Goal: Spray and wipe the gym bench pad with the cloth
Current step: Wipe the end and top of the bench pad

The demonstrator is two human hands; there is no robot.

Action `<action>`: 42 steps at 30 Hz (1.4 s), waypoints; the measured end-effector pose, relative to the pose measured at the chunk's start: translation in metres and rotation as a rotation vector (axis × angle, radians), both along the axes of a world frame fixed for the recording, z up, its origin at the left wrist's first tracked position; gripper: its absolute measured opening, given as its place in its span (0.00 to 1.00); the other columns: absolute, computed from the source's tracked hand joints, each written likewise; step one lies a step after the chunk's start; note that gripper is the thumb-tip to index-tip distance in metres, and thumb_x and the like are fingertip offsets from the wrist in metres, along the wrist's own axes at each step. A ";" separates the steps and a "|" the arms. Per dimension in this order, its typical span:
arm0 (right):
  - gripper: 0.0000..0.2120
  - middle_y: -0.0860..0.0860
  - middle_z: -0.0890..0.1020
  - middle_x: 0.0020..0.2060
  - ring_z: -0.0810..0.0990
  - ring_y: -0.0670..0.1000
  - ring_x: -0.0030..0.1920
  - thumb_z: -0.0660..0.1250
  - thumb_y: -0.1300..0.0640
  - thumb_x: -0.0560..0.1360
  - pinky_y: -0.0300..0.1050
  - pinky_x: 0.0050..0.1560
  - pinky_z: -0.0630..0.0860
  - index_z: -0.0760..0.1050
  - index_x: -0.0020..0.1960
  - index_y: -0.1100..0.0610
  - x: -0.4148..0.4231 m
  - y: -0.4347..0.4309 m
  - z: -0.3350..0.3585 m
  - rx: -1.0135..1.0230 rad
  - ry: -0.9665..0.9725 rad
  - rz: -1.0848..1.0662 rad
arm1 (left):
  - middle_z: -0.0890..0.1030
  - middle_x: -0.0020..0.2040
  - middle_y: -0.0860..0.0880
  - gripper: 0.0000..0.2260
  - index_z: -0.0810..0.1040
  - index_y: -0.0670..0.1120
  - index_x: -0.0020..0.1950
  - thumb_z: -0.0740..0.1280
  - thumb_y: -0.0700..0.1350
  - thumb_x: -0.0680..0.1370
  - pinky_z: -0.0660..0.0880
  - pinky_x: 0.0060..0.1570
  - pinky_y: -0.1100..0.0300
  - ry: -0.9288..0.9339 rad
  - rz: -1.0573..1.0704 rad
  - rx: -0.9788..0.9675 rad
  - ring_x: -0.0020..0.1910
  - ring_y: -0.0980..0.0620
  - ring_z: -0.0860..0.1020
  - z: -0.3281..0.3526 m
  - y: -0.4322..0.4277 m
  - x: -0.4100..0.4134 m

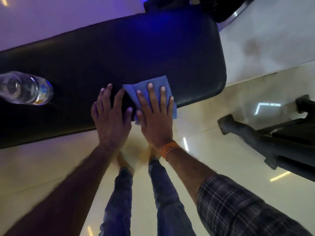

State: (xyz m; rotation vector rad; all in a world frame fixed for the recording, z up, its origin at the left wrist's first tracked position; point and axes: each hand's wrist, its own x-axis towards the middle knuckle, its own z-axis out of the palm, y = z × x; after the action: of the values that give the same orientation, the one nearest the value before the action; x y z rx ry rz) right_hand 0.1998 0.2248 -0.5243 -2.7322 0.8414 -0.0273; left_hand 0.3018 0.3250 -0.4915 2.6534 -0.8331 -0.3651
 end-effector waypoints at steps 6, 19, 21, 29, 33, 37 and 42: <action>0.27 0.56 0.54 0.84 0.48 0.63 0.83 0.48 0.45 0.87 0.68 0.80 0.48 0.54 0.84 0.51 0.048 -0.024 0.001 -0.087 0.039 -0.357 | 0.63 0.81 0.44 0.24 0.68 0.51 0.79 0.64 0.54 0.84 0.60 0.72 0.44 -0.042 -0.006 0.010 0.81 0.43 0.61 -0.006 0.029 0.025; 0.28 0.54 0.50 0.84 0.46 0.62 0.84 0.50 0.45 0.86 0.67 0.81 0.47 0.50 0.84 0.49 0.081 0.028 0.003 -0.034 0.079 -0.024 | 0.62 0.82 0.43 0.25 0.68 0.51 0.79 0.64 0.56 0.83 0.60 0.73 0.40 0.006 -0.041 0.019 0.80 0.42 0.60 -0.008 0.052 0.070; 0.28 0.53 0.49 0.85 0.44 0.60 0.84 0.51 0.45 0.86 0.67 0.81 0.49 0.50 0.84 0.47 0.057 0.038 0.009 0.026 0.109 0.177 | 0.62 0.82 0.43 0.26 0.68 0.50 0.79 0.65 0.54 0.81 0.60 0.74 0.41 0.020 -0.027 0.014 0.81 0.41 0.60 -0.006 0.050 0.077; 0.30 0.56 0.54 0.84 0.51 0.65 0.83 0.49 0.38 0.84 0.67 0.80 0.50 0.56 0.83 0.48 0.152 -0.033 0.003 -0.114 0.093 -0.167 | 0.64 0.81 0.44 0.25 0.69 0.51 0.78 0.67 0.50 0.81 0.61 0.74 0.39 0.025 0.113 0.001 0.81 0.43 0.61 -0.004 0.029 0.105; 0.28 0.53 0.54 0.84 0.49 0.62 0.84 0.54 0.40 0.85 0.67 0.80 0.50 0.59 0.82 0.46 0.116 -0.015 0.007 -0.026 0.087 0.255 | 0.64 0.81 0.43 0.25 0.70 0.49 0.78 0.68 0.50 0.81 0.61 0.74 0.39 0.041 0.197 0.009 0.81 0.42 0.61 0.004 0.014 0.108; 0.24 0.51 0.59 0.83 0.53 0.61 0.83 0.58 0.45 0.84 0.67 0.80 0.53 0.66 0.79 0.46 0.176 -0.093 0.007 -0.069 0.055 0.191 | 0.64 0.81 0.45 0.26 0.70 0.51 0.78 0.67 0.52 0.80 0.60 0.74 0.42 -0.005 0.286 0.032 0.81 0.42 0.61 0.004 -0.007 0.116; 0.27 0.51 0.55 0.84 0.51 0.60 0.84 0.53 0.45 0.84 0.66 0.81 0.49 0.57 0.83 0.47 0.194 -0.062 0.005 -0.032 0.068 0.300 | 0.66 0.80 0.45 0.24 0.71 0.52 0.77 0.66 0.53 0.81 0.61 0.73 0.41 -0.046 0.425 0.051 0.79 0.42 0.63 -0.003 -0.030 0.116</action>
State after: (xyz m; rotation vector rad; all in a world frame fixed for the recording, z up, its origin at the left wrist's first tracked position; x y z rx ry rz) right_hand 0.3933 0.1629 -0.5189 -2.8740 0.4425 0.1150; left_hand 0.4175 0.2950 -0.4945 2.7988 -0.2572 -0.2182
